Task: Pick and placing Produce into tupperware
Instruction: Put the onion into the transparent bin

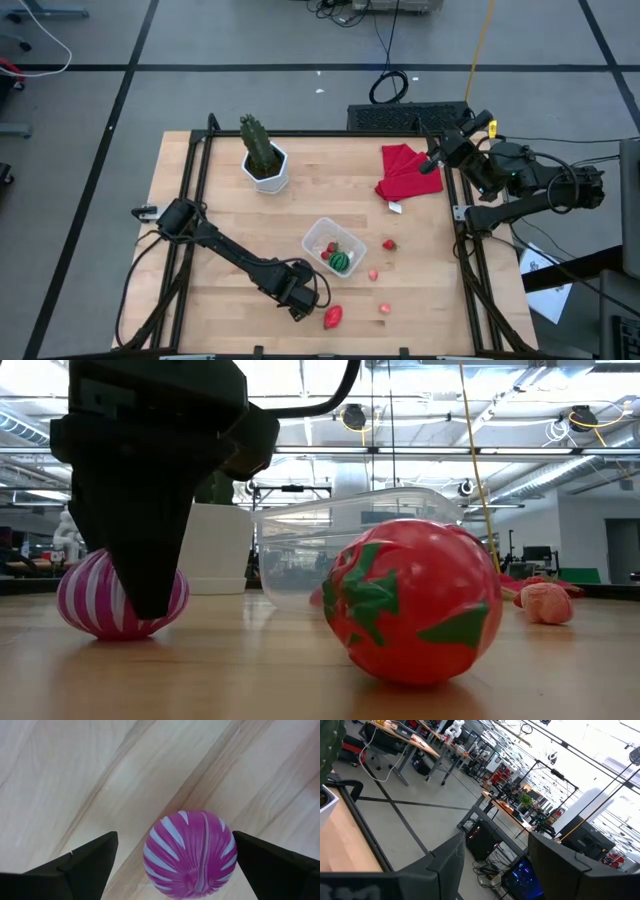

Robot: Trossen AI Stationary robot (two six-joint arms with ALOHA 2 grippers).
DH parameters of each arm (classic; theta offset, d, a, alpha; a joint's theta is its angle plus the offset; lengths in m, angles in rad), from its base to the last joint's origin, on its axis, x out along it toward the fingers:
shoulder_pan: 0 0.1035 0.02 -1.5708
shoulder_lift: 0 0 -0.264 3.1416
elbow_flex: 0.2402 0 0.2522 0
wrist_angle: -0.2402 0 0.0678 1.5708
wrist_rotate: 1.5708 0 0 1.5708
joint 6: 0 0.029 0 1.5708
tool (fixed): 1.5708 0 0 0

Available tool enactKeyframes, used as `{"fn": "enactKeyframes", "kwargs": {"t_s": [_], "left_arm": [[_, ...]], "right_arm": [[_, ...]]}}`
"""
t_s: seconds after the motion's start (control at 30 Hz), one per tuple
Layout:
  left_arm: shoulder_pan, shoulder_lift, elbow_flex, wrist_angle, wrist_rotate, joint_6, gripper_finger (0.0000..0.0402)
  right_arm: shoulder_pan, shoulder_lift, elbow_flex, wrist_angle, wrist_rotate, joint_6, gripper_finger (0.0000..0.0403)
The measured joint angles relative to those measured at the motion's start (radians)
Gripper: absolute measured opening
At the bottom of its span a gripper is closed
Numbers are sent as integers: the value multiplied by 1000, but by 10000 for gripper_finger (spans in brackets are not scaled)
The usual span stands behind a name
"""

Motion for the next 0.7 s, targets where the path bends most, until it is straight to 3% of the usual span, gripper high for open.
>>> {"fn": "enactKeyframes", "kwargs": {"t_s": [0.47,0.7], "left_arm": [[0,0,0,1,5,-9,393],[0,0,0,3,4,-12,330]], "right_arm": [[0,0,0,0,0,0,209],[0,0,0,0,0,0,209]]}}
